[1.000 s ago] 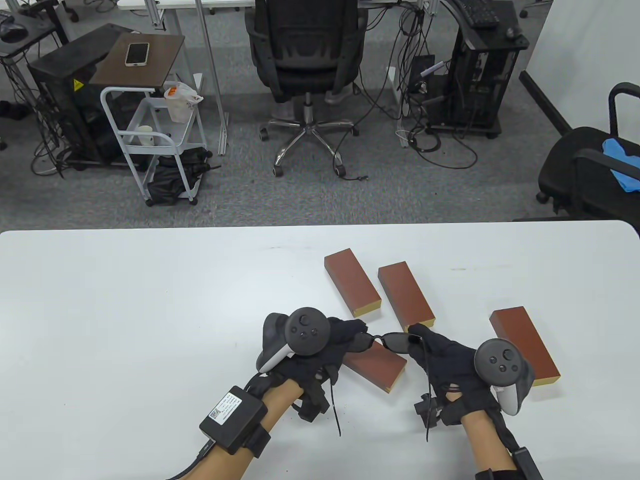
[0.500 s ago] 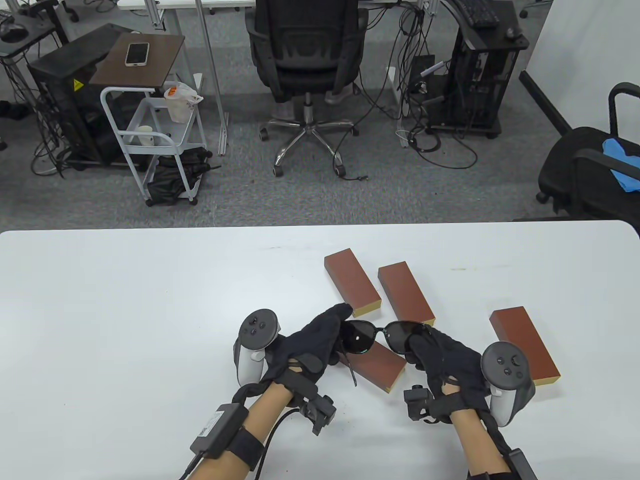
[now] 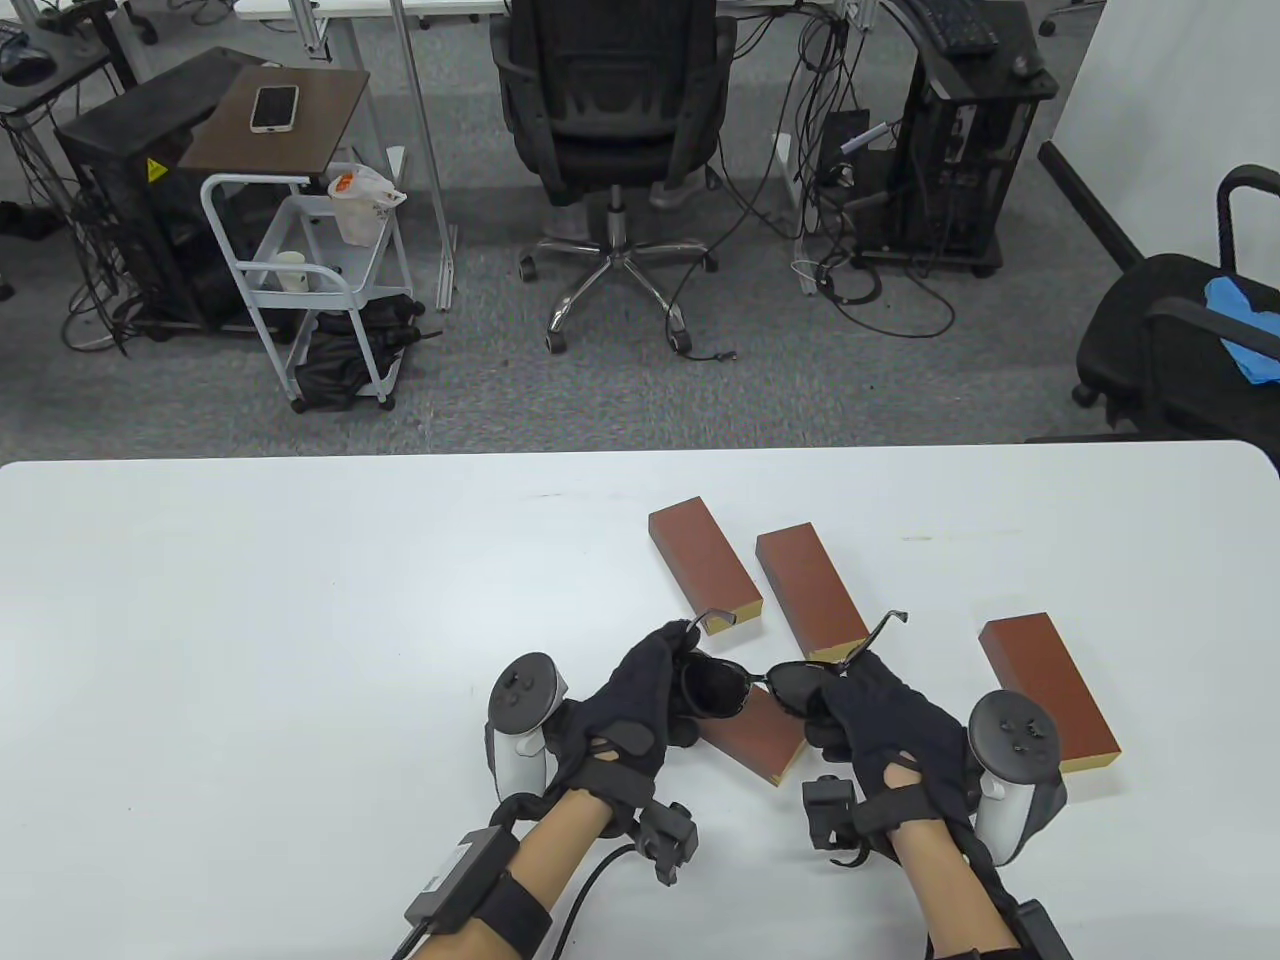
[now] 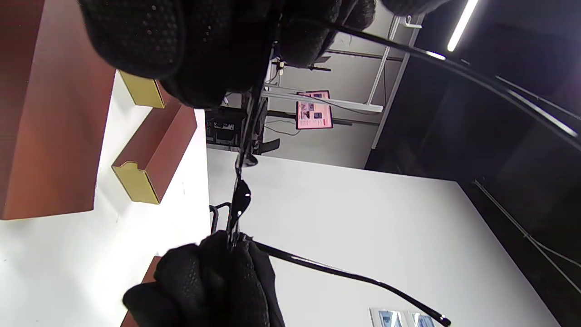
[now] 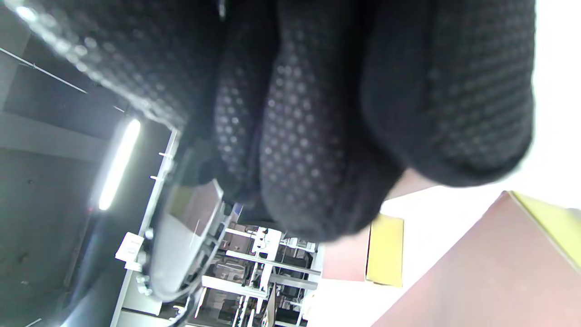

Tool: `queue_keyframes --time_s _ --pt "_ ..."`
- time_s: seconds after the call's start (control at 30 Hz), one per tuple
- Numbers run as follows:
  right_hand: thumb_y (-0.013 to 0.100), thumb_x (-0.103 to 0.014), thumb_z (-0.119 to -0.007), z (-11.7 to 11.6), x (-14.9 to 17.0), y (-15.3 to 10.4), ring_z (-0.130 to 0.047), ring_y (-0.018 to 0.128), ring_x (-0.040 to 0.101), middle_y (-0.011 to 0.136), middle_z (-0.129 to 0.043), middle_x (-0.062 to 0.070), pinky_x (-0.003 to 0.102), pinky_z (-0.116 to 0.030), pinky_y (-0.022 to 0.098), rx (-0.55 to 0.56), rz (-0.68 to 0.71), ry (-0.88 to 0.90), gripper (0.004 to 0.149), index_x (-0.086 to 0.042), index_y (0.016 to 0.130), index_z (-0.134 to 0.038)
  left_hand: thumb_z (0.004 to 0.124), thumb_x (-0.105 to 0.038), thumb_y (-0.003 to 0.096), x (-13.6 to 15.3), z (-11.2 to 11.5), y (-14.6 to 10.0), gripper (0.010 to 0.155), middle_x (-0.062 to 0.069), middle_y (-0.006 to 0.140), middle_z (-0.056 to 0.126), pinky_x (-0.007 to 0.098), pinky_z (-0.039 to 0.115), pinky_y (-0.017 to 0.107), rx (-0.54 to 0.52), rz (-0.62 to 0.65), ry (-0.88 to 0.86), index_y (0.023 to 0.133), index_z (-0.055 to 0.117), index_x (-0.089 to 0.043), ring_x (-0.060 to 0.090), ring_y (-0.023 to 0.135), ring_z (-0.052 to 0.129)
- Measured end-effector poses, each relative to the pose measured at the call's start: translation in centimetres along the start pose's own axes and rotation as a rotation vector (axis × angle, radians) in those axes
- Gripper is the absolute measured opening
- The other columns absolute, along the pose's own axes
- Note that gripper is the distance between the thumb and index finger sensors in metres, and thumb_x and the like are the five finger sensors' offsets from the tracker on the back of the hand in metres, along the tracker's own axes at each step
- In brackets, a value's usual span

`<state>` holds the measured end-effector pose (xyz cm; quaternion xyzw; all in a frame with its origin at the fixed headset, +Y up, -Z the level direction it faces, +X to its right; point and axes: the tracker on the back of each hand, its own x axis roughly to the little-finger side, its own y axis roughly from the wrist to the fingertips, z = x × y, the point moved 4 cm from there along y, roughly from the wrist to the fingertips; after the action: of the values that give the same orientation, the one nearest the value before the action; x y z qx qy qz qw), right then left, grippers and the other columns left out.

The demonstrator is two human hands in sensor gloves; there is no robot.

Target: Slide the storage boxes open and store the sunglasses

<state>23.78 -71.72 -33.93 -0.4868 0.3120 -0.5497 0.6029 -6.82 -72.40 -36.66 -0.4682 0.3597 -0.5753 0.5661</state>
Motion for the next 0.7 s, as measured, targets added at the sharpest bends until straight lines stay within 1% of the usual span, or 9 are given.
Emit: queue_keyframes --time_s 0.1,0.23,0.27,0.37,0.43,0.53,0.57,0.63,0.7 --pt "0.033 -0.038 -0.092 -0.5 -0.1 0.1 -0.113 0.024 0.016 0.036 -0.109 0.000 0.032 -0.098 0.017 -0.037 0.035 0.011 0.054 -0.019 0.080 -0.074 0.053 -0.059 0.0497 0.0 -0.1 -0.2 0.064 0.011 0.102 0.074 0.048 0.078 0.051 -0.021 -0.014 -0.003 0.106 0.063 -0.030 0.033 0.078 0.087" --pt "0.034 -0.038 -0.090 -1.4 -0.9 -0.2 -0.113 0.024 0.015 0.036 -0.109 0.000 0.032 -0.097 0.018 -0.062 0.141 -0.008 0.050 -0.022 0.079 -0.076 0.054 -0.059 0.0499 0.4 -0.7 -0.6 0.063 0.010 0.100 0.076 0.047 0.079 0.048 -0.077 -0.045 -0.045 0.105 0.065 -0.030 0.031 0.075 0.090" --pt "0.034 -0.038 -0.090 -1.7 -1.2 -0.3 -0.113 0.025 0.016 0.036 -0.109 0.000 0.032 -0.097 0.018 -0.073 0.185 -0.004 0.050 -0.021 0.079 -0.076 0.054 -0.059 0.0500 0.5 -1.0 -0.7 0.063 0.010 0.099 0.077 0.047 0.080 0.048 -0.094 -0.047 -0.058 0.104 0.066 -0.030 0.031 0.074 0.090" --pt "0.034 -0.038 -0.090 -2.4 -1.7 -0.7 -0.113 0.027 0.016 0.038 -0.109 0.001 0.033 -0.097 0.019 -0.101 0.243 -0.018 0.051 -0.019 0.079 -0.075 0.056 -0.060 0.0502 0.6 -1.7 -0.9 0.062 0.010 0.096 0.081 0.045 0.081 0.043 -0.142 -0.057 -0.046 0.102 0.070 -0.029 0.028 0.068 0.093" --pt "0.033 -0.037 -0.090 -2.7 -1.7 -0.8 -0.113 0.028 0.018 0.039 -0.109 0.002 0.034 -0.097 0.020 -0.113 0.253 -0.010 0.052 -0.017 0.079 -0.075 0.056 -0.060 0.0504 0.6 -2.0 -1.0 0.062 0.010 0.096 0.081 0.044 0.081 0.043 -0.149 -0.058 -0.053 0.102 0.069 -0.029 0.028 0.067 0.094" --pt "0.032 -0.039 -0.090 -3.4 -1.8 -0.8 -0.112 0.033 0.020 0.045 -0.108 0.003 0.035 -0.096 0.024 -0.179 0.303 0.005 0.056 -0.017 0.080 -0.072 0.059 -0.058 0.0511 0.8 -2.3 -1.2 0.062 0.011 0.096 0.081 0.044 0.081 0.043 -0.166 -0.065 -0.063 0.104 0.066 -0.026 0.028 0.067 0.094" --pt "0.032 -0.041 -0.089 -3.7 -2.0 -0.8 -0.111 0.038 0.023 0.049 -0.107 0.005 0.036 -0.096 0.027 -0.219 0.335 0.024 0.059 -0.016 0.082 -0.071 0.061 -0.057 0.0512 0.8 -2.4 -1.3 0.062 0.011 0.096 0.081 0.044 0.082 0.042 -0.177 -0.070 -0.053 0.104 0.066 -0.025 0.028 0.066 0.095" --pt "0.033 -0.053 -0.083 -4.2 -1.9 -0.8 -0.109 0.046 0.028 0.057 -0.105 0.009 0.040 -0.093 0.032 -0.307 0.366 0.068 0.066 -0.015 0.084 -0.066 0.064 -0.054 0.0517 1.0 -2.7 -1.4 0.061 0.011 0.096 0.081 0.044 0.082 0.041 -0.191 -0.076 -0.038 0.104 0.065 -0.023 0.027 0.065 0.095" --pt "0.033 -0.062 -0.074 -4.4 -1.7 -0.8 -0.106 0.049 0.033 0.061 -0.103 0.013 0.043 -0.091 0.034 -0.325 0.357 0.112 0.072 -0.013 0.085 -0.066 0.066 -0.052 0.0518 1.1 -2.9 -1.4 0.061 0.012 0.095 0.082 0.044 0.083 0.041 -0.195 -0.079 -0.036 0.104 0.065 -0.021 0.027 0.064 0.096"
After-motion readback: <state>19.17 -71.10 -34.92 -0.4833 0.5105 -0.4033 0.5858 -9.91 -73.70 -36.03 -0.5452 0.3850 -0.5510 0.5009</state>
